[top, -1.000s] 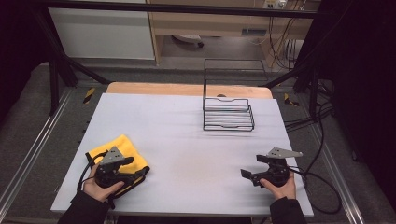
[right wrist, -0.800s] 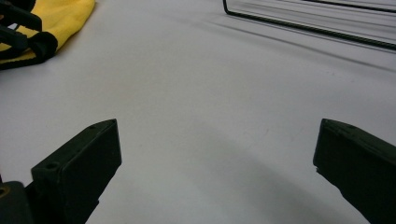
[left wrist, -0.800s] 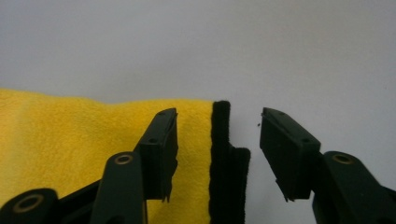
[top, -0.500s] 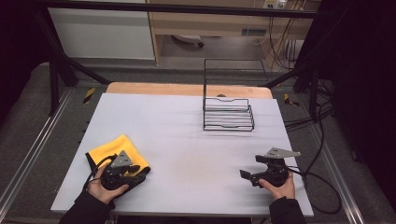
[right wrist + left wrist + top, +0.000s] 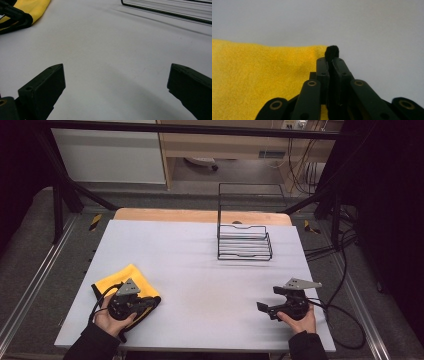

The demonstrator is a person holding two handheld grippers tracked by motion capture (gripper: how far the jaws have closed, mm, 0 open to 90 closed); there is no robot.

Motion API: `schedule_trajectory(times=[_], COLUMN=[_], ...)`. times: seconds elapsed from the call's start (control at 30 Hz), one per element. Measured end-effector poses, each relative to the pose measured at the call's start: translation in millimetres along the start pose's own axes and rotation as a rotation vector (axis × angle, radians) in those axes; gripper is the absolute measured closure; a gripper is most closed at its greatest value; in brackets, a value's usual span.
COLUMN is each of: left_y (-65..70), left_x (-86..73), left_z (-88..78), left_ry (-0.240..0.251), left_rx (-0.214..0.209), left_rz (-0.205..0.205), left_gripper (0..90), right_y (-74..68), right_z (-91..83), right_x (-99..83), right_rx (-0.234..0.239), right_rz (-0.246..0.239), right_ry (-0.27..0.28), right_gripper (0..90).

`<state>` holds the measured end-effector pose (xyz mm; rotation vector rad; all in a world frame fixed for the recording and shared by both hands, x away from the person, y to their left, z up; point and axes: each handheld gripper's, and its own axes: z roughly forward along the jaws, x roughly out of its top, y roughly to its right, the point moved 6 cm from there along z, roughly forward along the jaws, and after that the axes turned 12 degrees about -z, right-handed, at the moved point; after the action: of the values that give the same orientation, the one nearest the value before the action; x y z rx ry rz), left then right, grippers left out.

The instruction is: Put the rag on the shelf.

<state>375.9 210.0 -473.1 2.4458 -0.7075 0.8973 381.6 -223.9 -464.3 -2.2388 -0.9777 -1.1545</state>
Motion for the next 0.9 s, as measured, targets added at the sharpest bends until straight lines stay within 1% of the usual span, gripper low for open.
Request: schedule_trajectory(times=[0.1, 0.17, 0.23, 0.3, 0.33, 0.4, 0.5, 0.57, 0.6, 0.8, 0.9], left_y=[5.6, 9.7, 14.0, 21.5, 24.1, 33.1, 45.1, 58.4, 58.4, 82.4, 94.3], left_x=[5.1, 7.9, 10.3, 12.5, 13.2, 16.1, 20.9, 24.5, 24.5, 30.0, 29.3], left_z=[-1.8, -2.3, -1.8, 0.7, 1.8, 5.4, 10.6, 18.5, 18.5, 33.2, 38.1], left_ry=[0.038, 0.054, 0.064, 0.069, 0.069, 0.072, 0.077, 0.070, 0.070, 0.070, 0.059], left_rx=[0.003, 0.000, -0.018, -0.049, -0.053, -0.065, -0.091, -0.113, -0.113, -0.141, -0.157], left_rz=[0.038, 0.054, 0.060, 0.071, 0.080, 0.107, 0.129, 0.140, 0.140, 0.123, 0.132], left_gripper=[83.8, 83.9, 83.9, 83.9, 83.9, 84.0, 84.0, 84.0, 83.9, 83.8, 83.4], right_y=[0.0, -0.1, -0.3, -0.4, -0.4, -0.3, -0.3, -0.1, -0.1, -0.4, -0.7], right_z=[0.3, 1.0, 1.2, 1.3, 1.3, 1.5, 1.7, 2.4, 2.4, 3.0, 3.0], right_x=[0.0, 0.1, 0.1, 0.4, 0.4, 0.8, 0.8, 0.6, 0.6, 1.1, 1.6], right_rx=[0.001, 0.001, 0.002, 0.002, 0.002, 0.001, 0.001, 0.000, 0.000, -0.001, 0.000], right_rz=[0.000, 0.002, 0.004, 0.009, 0.009, 0.010, 0.006, 0.004, 0.004, 0.003, 0.008], right_ry=[-0.001, -0.001, -0.003, -0.002, -0.002, 0.001, 0.000, -0.002, -0.002, -0.003, -0.004], right_gripper=[2.2, 2.3, 2.4, 2.4, 2.4, 2.5, 2.5, 2.6, 2.6, 2.7, 3.0])
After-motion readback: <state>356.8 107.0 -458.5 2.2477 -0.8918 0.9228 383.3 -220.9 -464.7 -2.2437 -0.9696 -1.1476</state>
